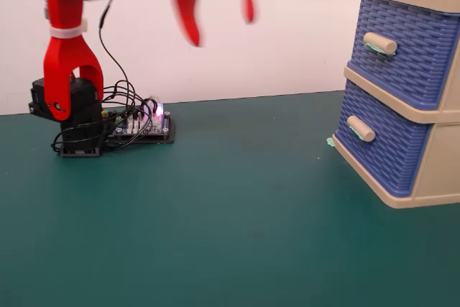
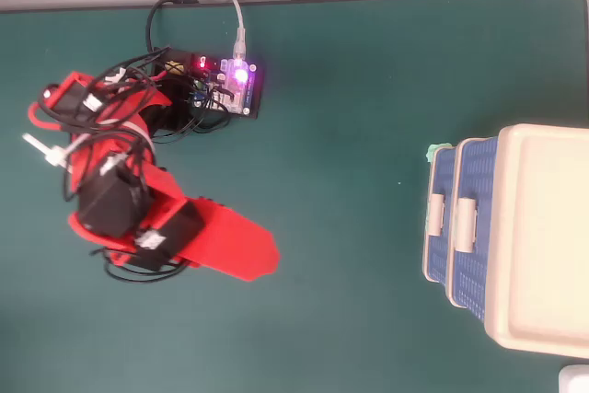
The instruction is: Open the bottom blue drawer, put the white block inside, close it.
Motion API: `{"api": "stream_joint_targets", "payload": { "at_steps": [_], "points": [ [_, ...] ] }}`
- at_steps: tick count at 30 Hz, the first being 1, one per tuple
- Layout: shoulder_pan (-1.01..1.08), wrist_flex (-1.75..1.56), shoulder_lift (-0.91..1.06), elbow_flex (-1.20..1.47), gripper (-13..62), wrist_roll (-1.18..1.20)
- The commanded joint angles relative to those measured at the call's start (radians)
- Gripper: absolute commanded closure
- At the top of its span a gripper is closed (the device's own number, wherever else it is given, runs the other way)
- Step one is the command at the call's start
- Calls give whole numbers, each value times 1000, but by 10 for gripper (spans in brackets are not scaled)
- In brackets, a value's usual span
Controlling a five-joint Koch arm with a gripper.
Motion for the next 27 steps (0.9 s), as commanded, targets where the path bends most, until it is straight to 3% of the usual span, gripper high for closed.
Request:
{"api": "stream_joint_targets", "payload": {
  "at_steps": [1, 7, 13, 21, 27],
  "points": [
    [114, 58, 172, 112, 154, -163],
    [509, 31, 394, 615, 155, -637],
    [802, -166, 571, 1091, 155, -942],
    [828, -411, 792, 1825, 149, -1012],
    [834, -270, 792, 1917, 149, -1012]
  ]
}}
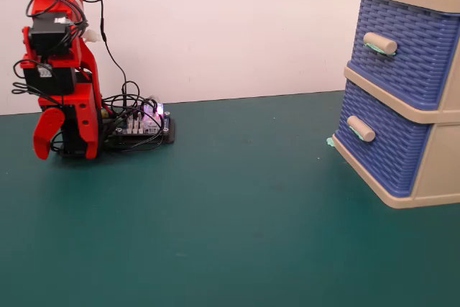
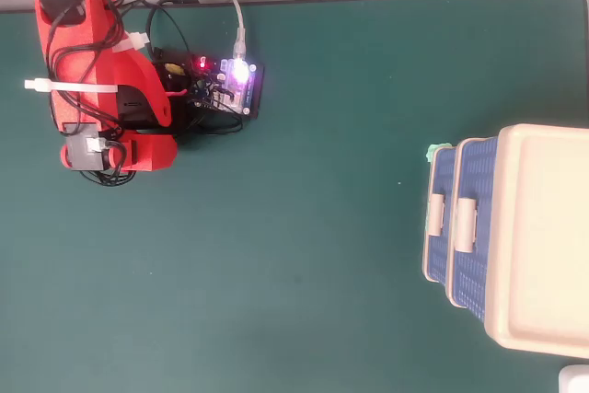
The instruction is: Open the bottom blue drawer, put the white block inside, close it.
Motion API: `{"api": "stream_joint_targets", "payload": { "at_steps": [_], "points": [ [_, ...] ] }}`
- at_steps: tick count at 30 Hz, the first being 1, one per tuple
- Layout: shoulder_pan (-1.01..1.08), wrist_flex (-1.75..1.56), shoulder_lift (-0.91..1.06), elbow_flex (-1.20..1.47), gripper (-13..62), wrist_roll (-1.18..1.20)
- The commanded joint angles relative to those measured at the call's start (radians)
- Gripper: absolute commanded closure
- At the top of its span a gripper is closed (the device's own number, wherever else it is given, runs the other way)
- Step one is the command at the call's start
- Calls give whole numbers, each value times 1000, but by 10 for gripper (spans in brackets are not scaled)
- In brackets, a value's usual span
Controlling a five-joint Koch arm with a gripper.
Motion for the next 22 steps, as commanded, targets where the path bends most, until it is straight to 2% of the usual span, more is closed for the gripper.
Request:
{"api": "stream_joint_targets", "payload": {
  "at_steps": [1, 22],
  "points": [
    [-5, 167, 51, 15, 150, -2],
    [-3, 149, 49, 15, 149, -2]
  ]
}}
